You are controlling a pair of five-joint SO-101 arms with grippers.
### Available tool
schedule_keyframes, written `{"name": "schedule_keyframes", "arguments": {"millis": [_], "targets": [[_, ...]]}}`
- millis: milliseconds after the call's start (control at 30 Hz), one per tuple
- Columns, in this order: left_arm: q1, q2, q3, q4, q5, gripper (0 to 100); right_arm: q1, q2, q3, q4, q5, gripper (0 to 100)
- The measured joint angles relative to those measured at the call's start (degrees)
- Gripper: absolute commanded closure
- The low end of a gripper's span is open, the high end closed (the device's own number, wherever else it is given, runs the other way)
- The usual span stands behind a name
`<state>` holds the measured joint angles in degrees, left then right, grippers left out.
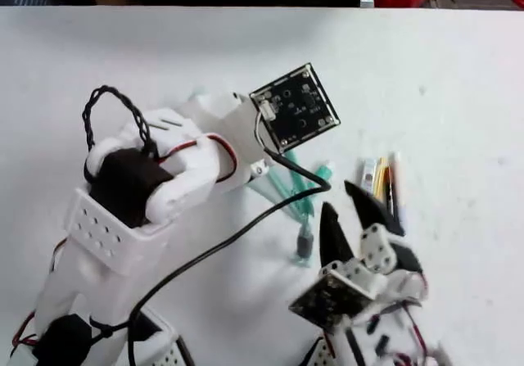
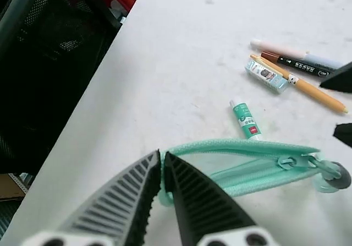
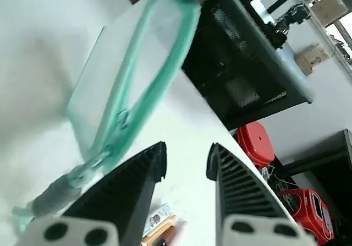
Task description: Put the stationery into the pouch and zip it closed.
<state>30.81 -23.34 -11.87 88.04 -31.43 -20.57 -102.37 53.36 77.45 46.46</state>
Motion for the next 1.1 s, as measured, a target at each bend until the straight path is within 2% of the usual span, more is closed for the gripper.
{"name": "schedule_keyframes", "arguments": {"millis": [100,300,433,633,833,967,1100], "targets": [[0.0,0.0,0.0,0.0,0.0,98,0.35,0.44,3.34,0.53,0.18,85.8],[-0.09,0.0,0.0,0.0,0.0,98,-4.48,-0.97,3.6,6.68,-4.22,70.0],[-1.14,0.0,0.0,0.0,0.0,98,-5.8,-0.88,1.14,8.7,-7.12,73.5],[-1.93,-0.09,0.0,-0.09,0.0,98,-14.86,4.57,-4.13,14.59,-7.47,77.3],[-1.93,-0.09,0.0,-0.09,0.0,98,-15.47,16.97,-3.6,10.9,-8.7,77.2],[-1.93,-0.09,0.0,-0.09,0.0,98,-15.38,19.6,-2.64,8.97,-11.16,77.5],[-1.93,-0.09,0.0,-0.09,0.0,98,-11.25,19.78,-1.14,8.53,-11.34,89.1]]}}
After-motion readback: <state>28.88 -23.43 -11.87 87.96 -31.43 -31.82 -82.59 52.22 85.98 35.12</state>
